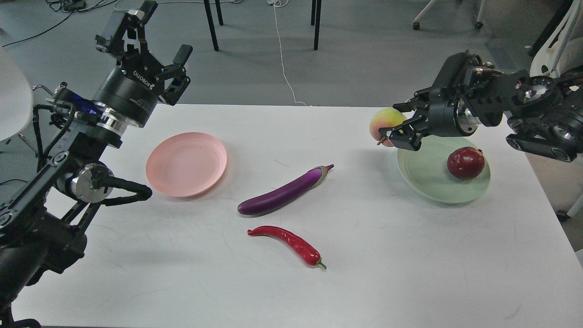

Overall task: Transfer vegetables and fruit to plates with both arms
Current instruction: 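Carry the peach onto the green plate and release it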

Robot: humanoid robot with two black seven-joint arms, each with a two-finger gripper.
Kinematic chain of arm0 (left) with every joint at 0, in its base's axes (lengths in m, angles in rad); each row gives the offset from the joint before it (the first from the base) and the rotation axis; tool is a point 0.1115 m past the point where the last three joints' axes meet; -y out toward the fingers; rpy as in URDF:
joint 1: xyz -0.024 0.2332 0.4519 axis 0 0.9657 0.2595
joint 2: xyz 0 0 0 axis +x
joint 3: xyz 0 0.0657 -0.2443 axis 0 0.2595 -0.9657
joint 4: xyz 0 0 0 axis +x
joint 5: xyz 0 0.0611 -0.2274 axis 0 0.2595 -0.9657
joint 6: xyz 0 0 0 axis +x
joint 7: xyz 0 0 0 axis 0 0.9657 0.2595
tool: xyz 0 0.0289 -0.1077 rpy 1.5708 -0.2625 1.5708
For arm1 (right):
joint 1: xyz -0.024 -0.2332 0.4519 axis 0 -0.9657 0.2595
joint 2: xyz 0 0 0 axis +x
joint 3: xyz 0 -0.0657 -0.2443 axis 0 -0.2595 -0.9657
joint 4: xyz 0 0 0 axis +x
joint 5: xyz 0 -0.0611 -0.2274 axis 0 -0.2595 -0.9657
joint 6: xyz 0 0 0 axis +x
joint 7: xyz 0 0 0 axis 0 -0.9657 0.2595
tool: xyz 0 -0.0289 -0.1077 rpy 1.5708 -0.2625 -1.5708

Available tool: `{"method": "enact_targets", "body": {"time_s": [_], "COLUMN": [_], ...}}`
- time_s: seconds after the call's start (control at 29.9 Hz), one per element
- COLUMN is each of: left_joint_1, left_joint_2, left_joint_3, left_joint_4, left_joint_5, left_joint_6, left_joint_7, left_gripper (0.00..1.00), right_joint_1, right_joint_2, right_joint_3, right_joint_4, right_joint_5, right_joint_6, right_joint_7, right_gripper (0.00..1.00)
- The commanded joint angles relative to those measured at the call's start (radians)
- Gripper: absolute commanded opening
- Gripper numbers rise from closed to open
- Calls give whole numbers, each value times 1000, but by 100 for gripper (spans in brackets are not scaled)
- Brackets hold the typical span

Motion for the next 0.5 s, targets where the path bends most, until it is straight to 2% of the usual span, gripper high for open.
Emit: {"method": "enact_targets", "body": {"time_s": [0.0,0.23,0.47], "left_joint_1": [1,1,1], "left_joint_2": [0,17,19], "left_joint_3": [0,0,2], "left_joint_4": [0,-2,-2], "left_joint_5": [0,0,0], "left_joint_6": [0,-2,-2], "left_joint_7": [-1,0,0], "left_gripper": [98,98,98], "right_joint_1": [-69,-168,-209], "right_joint_2": [-26,-26,-37], "right_joint_3": [-4,1,1], "right_joint_4": [-42,-103,-119], "right_joint_5": [-8,-5,-5], "right_joint_6": [-4,-49,-50], "right_joint_7": [0,0,0], "right_gripper": [40,43,59]}}
